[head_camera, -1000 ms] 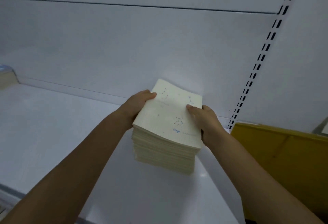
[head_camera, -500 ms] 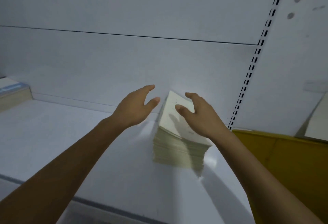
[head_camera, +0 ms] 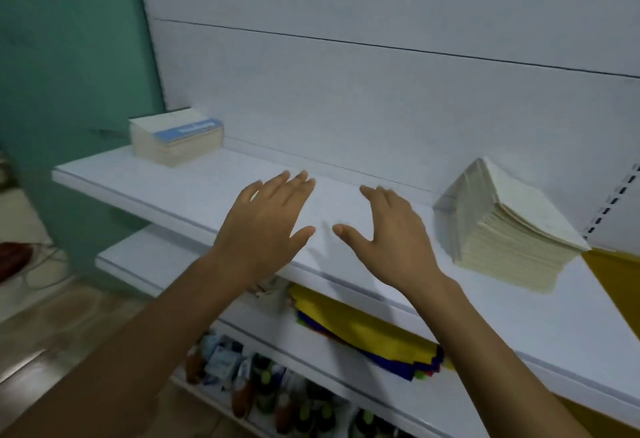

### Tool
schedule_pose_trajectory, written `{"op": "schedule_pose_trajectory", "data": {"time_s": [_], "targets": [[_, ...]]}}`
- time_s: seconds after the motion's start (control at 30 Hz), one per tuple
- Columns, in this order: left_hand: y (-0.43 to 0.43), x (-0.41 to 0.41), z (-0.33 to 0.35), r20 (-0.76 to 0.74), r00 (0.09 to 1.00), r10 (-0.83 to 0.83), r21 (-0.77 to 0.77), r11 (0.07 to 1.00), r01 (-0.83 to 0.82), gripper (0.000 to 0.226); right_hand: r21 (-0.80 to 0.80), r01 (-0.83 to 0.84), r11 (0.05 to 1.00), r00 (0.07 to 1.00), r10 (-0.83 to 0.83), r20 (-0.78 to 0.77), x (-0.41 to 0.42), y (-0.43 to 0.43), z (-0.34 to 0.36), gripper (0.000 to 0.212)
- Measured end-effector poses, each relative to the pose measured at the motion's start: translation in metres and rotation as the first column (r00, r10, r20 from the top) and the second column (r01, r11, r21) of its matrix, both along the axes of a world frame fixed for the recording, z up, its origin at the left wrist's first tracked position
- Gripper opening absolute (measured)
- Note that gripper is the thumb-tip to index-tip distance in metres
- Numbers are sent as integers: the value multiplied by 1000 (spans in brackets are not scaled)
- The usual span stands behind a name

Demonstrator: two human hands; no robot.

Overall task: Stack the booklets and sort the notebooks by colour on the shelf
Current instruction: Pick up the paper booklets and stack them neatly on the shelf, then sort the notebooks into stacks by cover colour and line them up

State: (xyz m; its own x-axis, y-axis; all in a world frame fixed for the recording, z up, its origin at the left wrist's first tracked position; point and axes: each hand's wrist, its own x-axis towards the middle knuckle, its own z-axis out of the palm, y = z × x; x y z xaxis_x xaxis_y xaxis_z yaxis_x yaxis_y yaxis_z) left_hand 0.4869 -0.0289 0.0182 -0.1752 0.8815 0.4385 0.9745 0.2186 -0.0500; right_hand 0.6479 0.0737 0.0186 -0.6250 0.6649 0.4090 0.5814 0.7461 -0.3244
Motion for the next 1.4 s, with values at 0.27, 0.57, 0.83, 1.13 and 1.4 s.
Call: {"op": "schedule_pose_trajectory", "data": {"time_s": [0.27, 0.57, 0.83, 1.13, 1.4], "targets": [[-111, -88, -38, -29, 976, 218, -51, 974, -219, 72, -1, -227, 974, 967, 226, 120, -113, -70, -37, 73], [-143, -179, -71, 32, 938, 344, -66, 937, -342, 73, -29, -375, 927, 918, 375, 127, -244, -85, -69, 69], [-111, -304, -73, 10, 936, 353, -75, 933, -351, 73, -53, -398, 916, 917, 399, 16, -383, -48, -65, 66], [-79, -407, -81, 120, 951, 284, -148, 953, -266, 69, -20, -316, 949, 949, 316, 7, -515, 20, -27, 53], [-41, -483, -81, 309, 946, 102, -125, 990, -65, 60, -20, -208, 978, 903, 200, 380, -609, 77, -26, 105]]}}
